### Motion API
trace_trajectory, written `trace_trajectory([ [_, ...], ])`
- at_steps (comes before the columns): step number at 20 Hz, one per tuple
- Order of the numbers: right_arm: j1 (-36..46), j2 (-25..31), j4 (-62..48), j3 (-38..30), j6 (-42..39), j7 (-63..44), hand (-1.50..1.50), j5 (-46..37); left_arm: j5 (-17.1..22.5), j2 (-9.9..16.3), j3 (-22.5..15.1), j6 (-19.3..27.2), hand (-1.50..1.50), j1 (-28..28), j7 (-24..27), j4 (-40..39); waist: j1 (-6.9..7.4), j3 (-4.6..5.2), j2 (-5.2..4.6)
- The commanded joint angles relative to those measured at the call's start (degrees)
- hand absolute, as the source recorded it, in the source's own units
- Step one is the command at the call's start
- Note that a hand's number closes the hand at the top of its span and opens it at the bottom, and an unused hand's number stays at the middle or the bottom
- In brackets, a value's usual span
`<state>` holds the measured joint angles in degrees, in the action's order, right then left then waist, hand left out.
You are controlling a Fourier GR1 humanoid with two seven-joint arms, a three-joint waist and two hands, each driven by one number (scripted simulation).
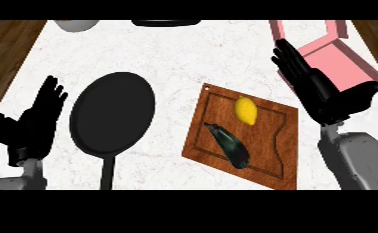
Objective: Pick the lemon from the cutting board and place it in the cardboard box
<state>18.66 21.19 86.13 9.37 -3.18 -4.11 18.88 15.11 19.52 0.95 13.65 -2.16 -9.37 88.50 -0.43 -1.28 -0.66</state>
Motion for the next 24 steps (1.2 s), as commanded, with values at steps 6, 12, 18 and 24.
trace_trajectory([
  [6, -13.0, 5.5, 5.4, -15.1, 6.9, 31.8, -1.50, -8.0, -11.4, 8.1, -4.8, -2.9, 0.00, 2.5, 4.7, -0.6, -8.78, 0.41, 1.92],
  [12, -24.0, -5.9, 0.4, -22.8, 18.8, 53.3, -1.50, -10.4, -12.1, 8.6, -6.6, -5.2, 0.00, 2.3, 5.8, -1.5, -6.35, 0.64, 0.83],
  [18, -37.5, -7.0, -1.8, -18.1, 28.9, 68.1, -1.50, -28.6, -14.5, 6.0, -10.0, -5.5, 0.00, 0.3, 8.0, -4.4, -2.93, 1.32, 0.52],
  [24, -51.9, -11.5, 12.3, -11.0, 34.5, 57.4, -1.50, -40.2, -15.9, 5.1, -9.9, -7.5, 0.00, -2.9, 12.8, -11.0, -1.10, 1.46, 0.62],
])
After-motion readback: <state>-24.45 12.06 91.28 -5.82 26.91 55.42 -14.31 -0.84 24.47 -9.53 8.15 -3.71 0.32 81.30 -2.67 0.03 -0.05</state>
